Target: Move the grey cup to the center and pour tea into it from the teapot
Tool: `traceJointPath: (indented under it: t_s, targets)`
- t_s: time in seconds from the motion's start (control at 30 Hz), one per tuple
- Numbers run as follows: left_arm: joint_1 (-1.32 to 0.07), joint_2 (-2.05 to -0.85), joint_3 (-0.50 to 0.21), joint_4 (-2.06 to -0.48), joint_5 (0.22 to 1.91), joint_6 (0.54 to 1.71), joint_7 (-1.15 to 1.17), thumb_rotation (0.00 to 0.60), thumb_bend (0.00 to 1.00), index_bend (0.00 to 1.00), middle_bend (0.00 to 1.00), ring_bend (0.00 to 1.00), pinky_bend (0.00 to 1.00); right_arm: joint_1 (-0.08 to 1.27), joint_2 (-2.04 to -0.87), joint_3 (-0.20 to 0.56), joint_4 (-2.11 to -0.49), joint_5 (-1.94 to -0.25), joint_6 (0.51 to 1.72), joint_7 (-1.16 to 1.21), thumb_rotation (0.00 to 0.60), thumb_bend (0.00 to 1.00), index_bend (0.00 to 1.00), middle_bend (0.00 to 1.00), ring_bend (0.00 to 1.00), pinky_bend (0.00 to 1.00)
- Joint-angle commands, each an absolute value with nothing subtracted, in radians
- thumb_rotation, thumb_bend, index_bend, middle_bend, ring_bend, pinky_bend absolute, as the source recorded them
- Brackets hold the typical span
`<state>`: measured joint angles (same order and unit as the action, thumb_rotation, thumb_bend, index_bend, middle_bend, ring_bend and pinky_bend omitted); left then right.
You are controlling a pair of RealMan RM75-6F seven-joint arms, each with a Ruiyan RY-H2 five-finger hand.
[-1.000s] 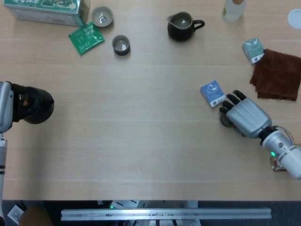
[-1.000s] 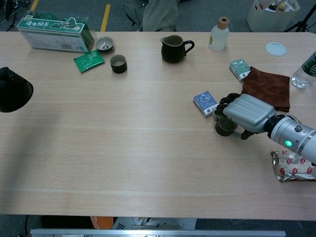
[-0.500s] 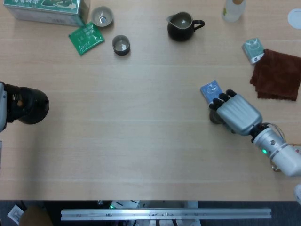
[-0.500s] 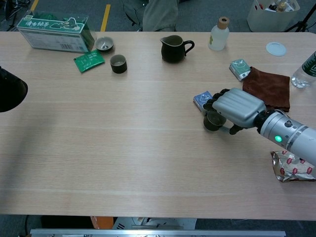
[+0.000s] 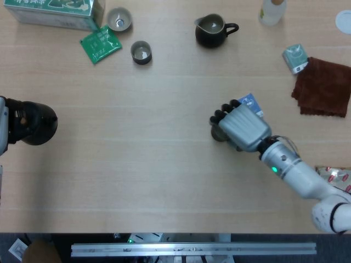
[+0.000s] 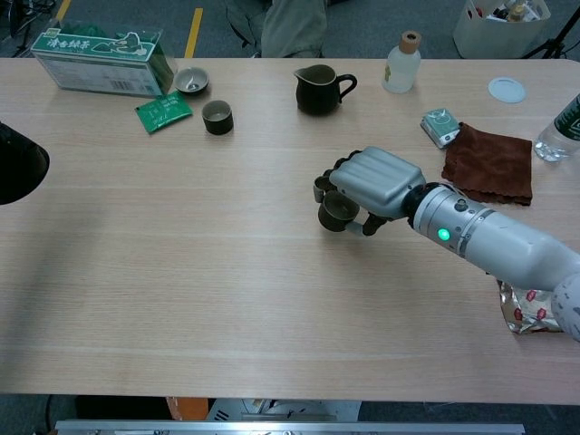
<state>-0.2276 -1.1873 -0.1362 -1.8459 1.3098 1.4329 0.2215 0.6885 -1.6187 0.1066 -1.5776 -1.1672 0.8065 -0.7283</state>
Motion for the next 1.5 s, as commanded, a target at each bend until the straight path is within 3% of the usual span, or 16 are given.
traceJointPath:
  t_s: [0.03,0.9,1.1,1.5]
  targets:
    - [-0.226,-1.184,-0.134,-1.851,1.312,1.434,0.227,0.508,0.3,1.0,1.0,0.83,0.06,0.745,-1.681,0.137,-1.581,-1.073,0.809,-0.807,0.6,0.36,0.45,0.36,0.26,0.26]
    - [-0.219,-1.163,-0.133,-1.869,1.319,1.439,0.242,0.51,0.3,1.0,1.0,0.83,0.06,1.007,-1.951,0.162,-1.398,-0.785,0.886,-1.05,0.6,0.36,0.45,0.36,0.27,0.26]
    - [-0.218,-1.161,-0.134,-1.864,1.312,1.435,0.238,0.513,0.3,1.0,1.0,0.83,0.06,1.036,-1.978,0.16,-1.355,-0.76,0.892,-1.055,0.6,0.36,0.45,0.32,0.2,0.22]
    - [-0.217,-1.165,-0.133,-1.852,1.31,1.43,0.229,0.515,0.3,1.0,1.0,0.83,0.06,1.069,-1.965,0.138,-1.362,-0.711,0.891,-1.065,0.6,0.36,0.3,0.26,0.08,0.12]
